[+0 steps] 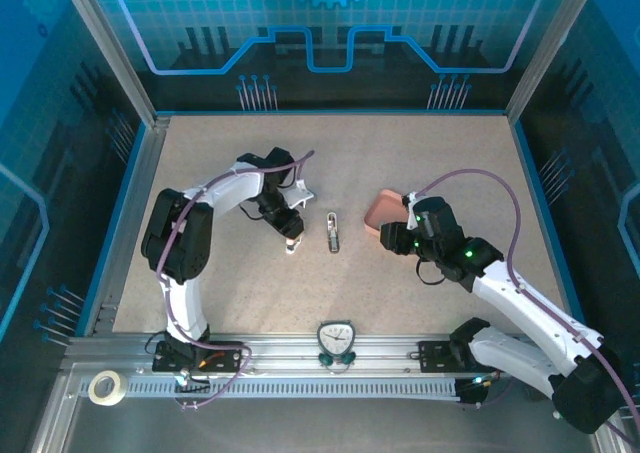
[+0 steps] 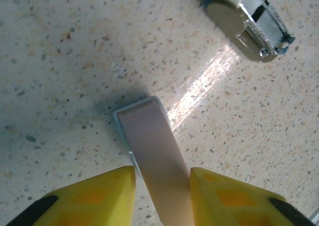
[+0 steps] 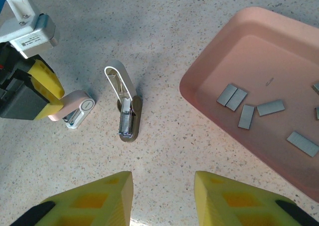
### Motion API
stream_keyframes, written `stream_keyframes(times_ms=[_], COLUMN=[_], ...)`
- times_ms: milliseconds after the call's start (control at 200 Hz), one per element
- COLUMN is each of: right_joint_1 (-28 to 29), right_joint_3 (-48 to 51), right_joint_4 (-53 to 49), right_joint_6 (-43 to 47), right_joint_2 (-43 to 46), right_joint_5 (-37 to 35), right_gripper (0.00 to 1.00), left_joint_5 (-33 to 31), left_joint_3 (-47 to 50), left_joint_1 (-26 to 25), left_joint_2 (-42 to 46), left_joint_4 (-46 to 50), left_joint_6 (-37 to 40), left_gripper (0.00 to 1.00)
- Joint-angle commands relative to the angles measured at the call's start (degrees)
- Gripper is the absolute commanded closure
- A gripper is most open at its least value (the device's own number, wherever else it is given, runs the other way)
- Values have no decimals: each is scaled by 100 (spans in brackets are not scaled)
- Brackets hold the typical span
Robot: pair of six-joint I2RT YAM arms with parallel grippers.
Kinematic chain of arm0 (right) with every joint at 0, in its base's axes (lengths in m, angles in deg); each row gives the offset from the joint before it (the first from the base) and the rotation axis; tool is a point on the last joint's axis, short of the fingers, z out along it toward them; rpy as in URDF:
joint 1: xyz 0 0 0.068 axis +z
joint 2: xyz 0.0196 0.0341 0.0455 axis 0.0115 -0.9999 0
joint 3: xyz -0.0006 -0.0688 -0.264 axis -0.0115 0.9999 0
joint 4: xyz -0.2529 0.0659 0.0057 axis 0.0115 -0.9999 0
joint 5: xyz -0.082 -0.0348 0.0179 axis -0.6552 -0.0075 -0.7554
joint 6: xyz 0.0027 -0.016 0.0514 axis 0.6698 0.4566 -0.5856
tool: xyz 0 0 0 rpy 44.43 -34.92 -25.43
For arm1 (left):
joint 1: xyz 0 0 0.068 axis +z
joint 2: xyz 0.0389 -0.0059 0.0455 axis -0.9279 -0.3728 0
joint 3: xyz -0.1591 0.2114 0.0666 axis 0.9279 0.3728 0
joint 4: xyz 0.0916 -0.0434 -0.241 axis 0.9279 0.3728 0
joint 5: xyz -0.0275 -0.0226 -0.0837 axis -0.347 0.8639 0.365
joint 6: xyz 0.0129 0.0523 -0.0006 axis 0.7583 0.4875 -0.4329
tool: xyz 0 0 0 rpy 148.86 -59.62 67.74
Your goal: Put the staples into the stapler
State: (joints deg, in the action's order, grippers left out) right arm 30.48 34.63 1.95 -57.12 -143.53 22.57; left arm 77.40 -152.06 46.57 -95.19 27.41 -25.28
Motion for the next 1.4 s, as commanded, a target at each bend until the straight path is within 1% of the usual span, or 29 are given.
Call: stream_keyframes(times_ms=[0, 65, 130, 265, 455, 565, 700, 845, 1011, 1151, 1396], right_joint_1=[68, 67, 68, 68, 68, 75, 86, 91, 87, 89, 89], right_joint_3=[-84, -86, -86, -98, -104, -78, -86, -80, -51, -51, -51], right_joint_4=[21, 13, 21, 24, 19, 56, 52, 14, 13, 29, 47], right_joint_6=[78, 71, 63, 63, 36, 11, 11, 19, 10, 19, 27], right_joint_2=[98, 100, 107, 98, 107, 108, 109, 157, 197, 171, 162], right_joint_5=[-56, -47, -45, -20, 3, 23, 22, -11, -54, -47, -64], right_gripper=[62, 62, 62, 63, 62, 62, 62, 62, 62, 62, 62], left_joint_5=[-96, -131, -352, -739, -1174, -1429, -1553, -1695, -1796, -1836, -1900], left_joint_3=[143, 260, 343, 370, 211, 102, 12, -156, -277, -373, -351], left_joint_1=[-32, -75, -125, -320, -765, -901, -981, -1000, -998, -997, -1001], left_joint_2=[483, 698, 860, 985, 770, 566, 388, 250, 88, -28, -173], left_joint_4=[-233, -320, -369, -109, 410, 559, 554, 563, 571, 573, 606], left_joint_6=[-527, -791, -1090, -1623, -2183, -2352, -2397, -2379, -2316, -2286, -2243], left_gripper=[59, 56, 55, 54, 47, 46, 47, 52, 61, 66, 76])
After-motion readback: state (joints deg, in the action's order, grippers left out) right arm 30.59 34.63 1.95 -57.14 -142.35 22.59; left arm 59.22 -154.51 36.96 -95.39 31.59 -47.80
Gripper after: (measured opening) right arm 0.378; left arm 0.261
